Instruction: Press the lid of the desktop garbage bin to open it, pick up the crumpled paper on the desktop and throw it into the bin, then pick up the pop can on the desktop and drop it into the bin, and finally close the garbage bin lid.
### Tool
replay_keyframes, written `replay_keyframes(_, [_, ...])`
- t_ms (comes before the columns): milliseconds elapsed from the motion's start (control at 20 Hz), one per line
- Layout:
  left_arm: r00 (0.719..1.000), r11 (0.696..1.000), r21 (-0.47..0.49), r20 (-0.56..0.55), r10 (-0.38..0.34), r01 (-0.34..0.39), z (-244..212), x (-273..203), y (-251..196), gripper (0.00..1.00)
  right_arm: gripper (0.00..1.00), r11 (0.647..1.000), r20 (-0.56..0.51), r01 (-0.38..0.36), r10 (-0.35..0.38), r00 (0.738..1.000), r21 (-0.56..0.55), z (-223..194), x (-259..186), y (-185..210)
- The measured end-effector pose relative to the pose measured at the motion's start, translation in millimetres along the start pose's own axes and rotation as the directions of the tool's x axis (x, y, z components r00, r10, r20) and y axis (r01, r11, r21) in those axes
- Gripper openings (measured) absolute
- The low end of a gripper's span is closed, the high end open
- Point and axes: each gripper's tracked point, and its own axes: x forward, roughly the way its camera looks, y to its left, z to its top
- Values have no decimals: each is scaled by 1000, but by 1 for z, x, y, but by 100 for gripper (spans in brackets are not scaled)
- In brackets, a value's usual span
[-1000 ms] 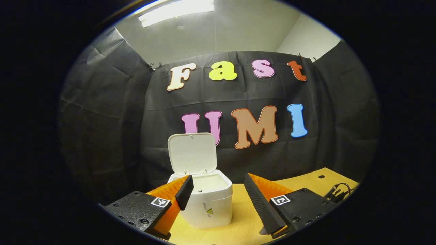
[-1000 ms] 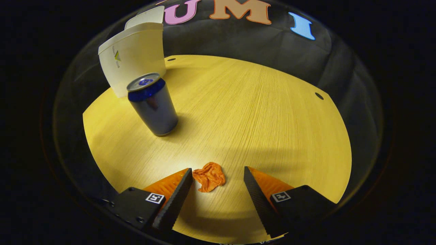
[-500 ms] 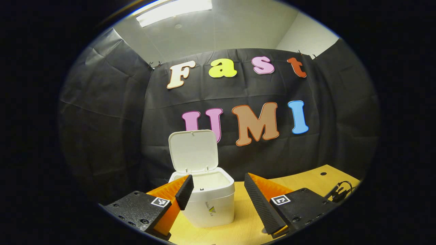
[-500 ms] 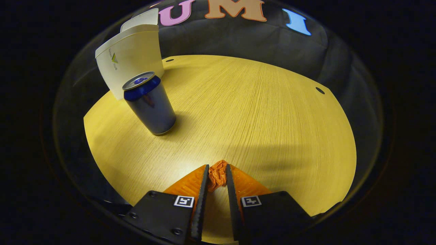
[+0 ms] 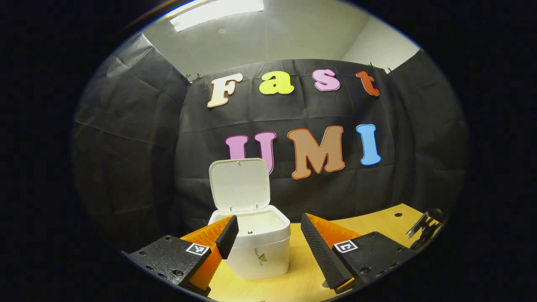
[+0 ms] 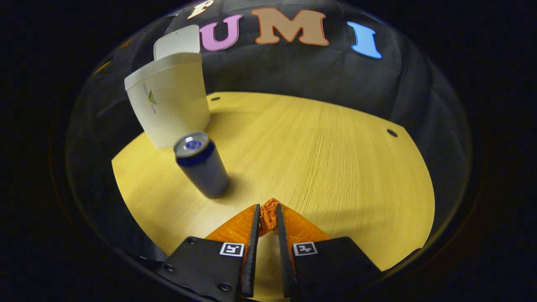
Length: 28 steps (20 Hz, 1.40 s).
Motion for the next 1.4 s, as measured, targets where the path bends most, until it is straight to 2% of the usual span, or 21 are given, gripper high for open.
replay_keyframes(50, [1000,1000,-2,2,2,-2,1,-1,1,96,28,1000,63,-6,6,998,1,26,-11,1])
replay_keyframes(150, [1000,1000,-5,5,3,-3,0,-2,4,96,28,1000,185,-18,17,983,2,75,-33,4])
replay_keyframes(300, [1000,1000,-16,-3,2,-2,-4,-4,8,96,28,999,325,-27,36,945,-34,138,-67,15])
replay_keyframes(350, [1000,1000,-22,-5,2,-2,-6,-5,9,96,30,999,364,-34,47,930,-43,158,-76,19])
replay_keyframes(400, [1000,1000,-27,-5,3,-3,-7,-6,11,92,30,998,397,-42,58,916,-49,174,-87,20])
replay_keyframes(550, [1000,999,-31,-3,14,-14,-9,-7,22,92,25,996,477,-52,83,875,-78,221,-113,32])
replay_keyframes(650, [1000,999,-34,-7,19,-20,-12,-8,29,92,27,993,520,-49,99,848,-110,245,-112,42])
replay_keyframes(850, [999,999,-35,-24,40,-41,-23,-10,49,92,27,983,560,-58,149,815,-177,291,-110,80])
replay_keyframes(1050, [996,997,-27,-53,66,-68,-36,-13,71,92,27,967,566,-106,224,794,-234,317,-99,132])
replay_keyframes(1250, [992,995,-10,-73,100,-101,-44,-17,96,92,27,948,560,-139,284,779,-288,342,-74,184])
replay_keyframes(1400, [988,992,4,-84,127,-127,-50,-20,115,92,27,934,538,-166,320,780,-315,351,-50,217])
